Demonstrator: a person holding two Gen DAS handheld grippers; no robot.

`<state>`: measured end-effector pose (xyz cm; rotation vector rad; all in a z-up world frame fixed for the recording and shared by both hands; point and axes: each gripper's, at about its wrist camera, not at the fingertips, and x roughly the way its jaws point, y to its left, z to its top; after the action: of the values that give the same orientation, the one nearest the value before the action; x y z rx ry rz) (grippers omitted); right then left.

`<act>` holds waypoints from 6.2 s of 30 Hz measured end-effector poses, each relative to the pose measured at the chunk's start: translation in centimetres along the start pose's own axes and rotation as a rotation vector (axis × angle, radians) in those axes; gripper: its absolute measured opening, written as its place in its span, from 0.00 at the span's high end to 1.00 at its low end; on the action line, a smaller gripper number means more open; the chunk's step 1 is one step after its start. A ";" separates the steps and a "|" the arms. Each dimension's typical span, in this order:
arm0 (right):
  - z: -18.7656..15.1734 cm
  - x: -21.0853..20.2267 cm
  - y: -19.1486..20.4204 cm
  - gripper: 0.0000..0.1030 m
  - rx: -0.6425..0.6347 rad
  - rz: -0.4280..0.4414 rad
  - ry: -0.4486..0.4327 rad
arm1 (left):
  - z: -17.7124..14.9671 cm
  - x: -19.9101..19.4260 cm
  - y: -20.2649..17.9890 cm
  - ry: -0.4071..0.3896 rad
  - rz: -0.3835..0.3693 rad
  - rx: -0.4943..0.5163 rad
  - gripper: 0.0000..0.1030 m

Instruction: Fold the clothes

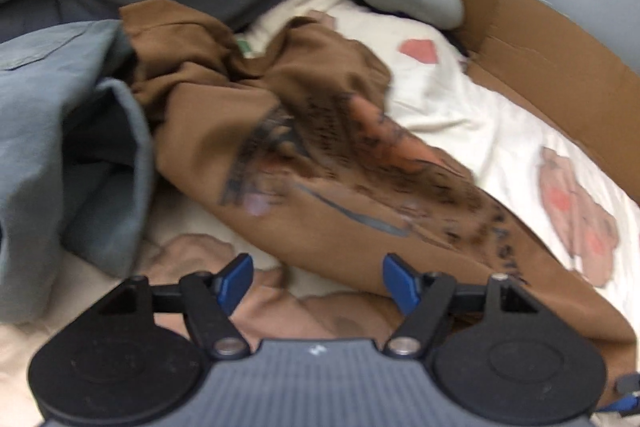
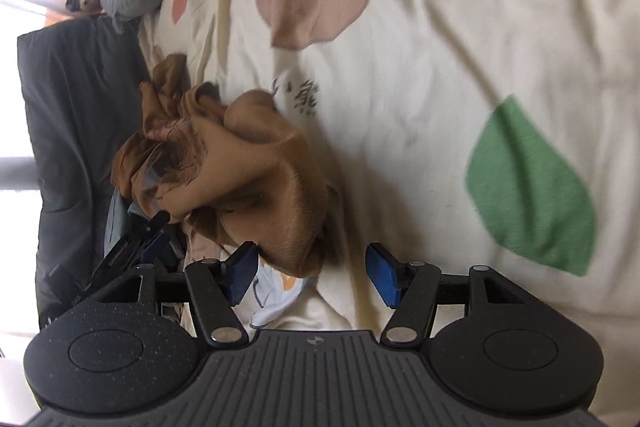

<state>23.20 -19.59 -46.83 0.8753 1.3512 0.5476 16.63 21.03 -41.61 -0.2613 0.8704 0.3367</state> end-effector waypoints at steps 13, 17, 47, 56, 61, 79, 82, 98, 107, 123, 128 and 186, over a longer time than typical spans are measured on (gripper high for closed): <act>-0.4 2.1 1.9 0.91 -0.083 -0.050 -0.057 | 1.7 2.3 4.0 -0.088 0.094 -0.024 0.22; -0.1 0.7 2.2 0.94 -0.126 -0.088 -0.081 | 2.3 2.8 4.4 -0.099 0.104 -0.025 0.21; 4.1 -14.0 -4.2 0.96 0.072 -0.295 -0.512 | 1.6 4.0 3.1 -0.073 0.041 0.042 0.16; 4.1 -14.0 -4.6 0.96 0.075 -0.298 -0.506 | 0.7 6.9 3.6 -0.001 0.053 0.013 0.08; 3.7 -13.9 -4.9 0.96 0.076 -0.299 -0.496 | 0.3 7.1 3.9 -0.009 0.032 -0.027 0.15; 3.9 -14.7 -3.5 0.96 0.013 -0.262 -0.508 | 0.2 -0.3 3.6 0.126 -0.092 0.038 0.91; 3.8 -15.2 -2.8 0.96 -0.009 -0.246 -0.509 | -0.1 -2.4 3.8 0.164 -0.108 0.027 0.91; 3.0 -19.8 4.4 0.96 -0.249 -0.244 -0.517 | -0.6 -15.2 1.8 0.305 -0.220 0.024 0.91; 2.4 -25.2 6.1 0.96 -0.275 -0.282 -0.573 | -2.2 -22.1 -0.5 0.340 -0.334 0.033 0.91; 3.8 -31.9 3.9 0.96 -0.245 -0.407 -0.676 | -1.8 -25.3 -7.9 0.434 -0.589 0.197 0.79; 3.8 -31.0 2.9 0.96 -0.257 -0.437 -0.652 | -1.0 -24.3 -7.5 0.421 -0.549 0.207 0.64; 5.9 -24.8 -7.6 0.65 -0.225 -0.620 -0.546 | 7.3 6.6 -18.7 0.193 -0.435 0.195 0.66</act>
<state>23.70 -44.74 -38.11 0.3434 0.9572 -0.0327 33.04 7.66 -40.67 -0.2967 1.0018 -0.1806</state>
